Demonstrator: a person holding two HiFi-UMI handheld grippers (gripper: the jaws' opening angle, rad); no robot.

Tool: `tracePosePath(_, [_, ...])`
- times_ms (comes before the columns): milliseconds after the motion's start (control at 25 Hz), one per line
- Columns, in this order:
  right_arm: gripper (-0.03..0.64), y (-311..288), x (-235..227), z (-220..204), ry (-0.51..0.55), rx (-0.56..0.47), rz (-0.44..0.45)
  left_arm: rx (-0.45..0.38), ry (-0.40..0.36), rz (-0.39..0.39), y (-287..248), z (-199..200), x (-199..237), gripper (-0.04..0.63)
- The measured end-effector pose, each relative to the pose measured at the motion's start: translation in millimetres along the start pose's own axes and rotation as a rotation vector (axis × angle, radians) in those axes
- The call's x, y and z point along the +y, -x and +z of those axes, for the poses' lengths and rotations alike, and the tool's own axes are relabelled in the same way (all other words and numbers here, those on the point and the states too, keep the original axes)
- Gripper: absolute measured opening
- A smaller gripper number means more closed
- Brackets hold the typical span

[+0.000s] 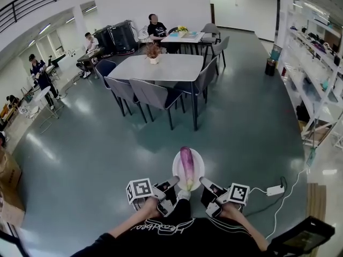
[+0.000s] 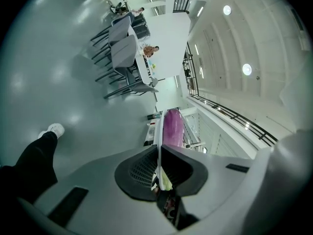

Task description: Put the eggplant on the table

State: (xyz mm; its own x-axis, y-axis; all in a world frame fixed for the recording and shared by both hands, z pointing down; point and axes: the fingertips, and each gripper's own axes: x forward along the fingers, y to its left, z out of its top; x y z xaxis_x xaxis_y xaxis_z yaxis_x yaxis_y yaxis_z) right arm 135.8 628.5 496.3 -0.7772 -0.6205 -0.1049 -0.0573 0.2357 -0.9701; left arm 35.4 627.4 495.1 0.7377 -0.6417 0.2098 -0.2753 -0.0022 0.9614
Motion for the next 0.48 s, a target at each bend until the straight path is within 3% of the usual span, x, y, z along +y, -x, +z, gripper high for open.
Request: tracePosePath(480, [0.020, -120, -57, 88, -0.062, -0.016, -0.056, 0.030, 0.048, 0.028, -81, 139, 34, 0.028])
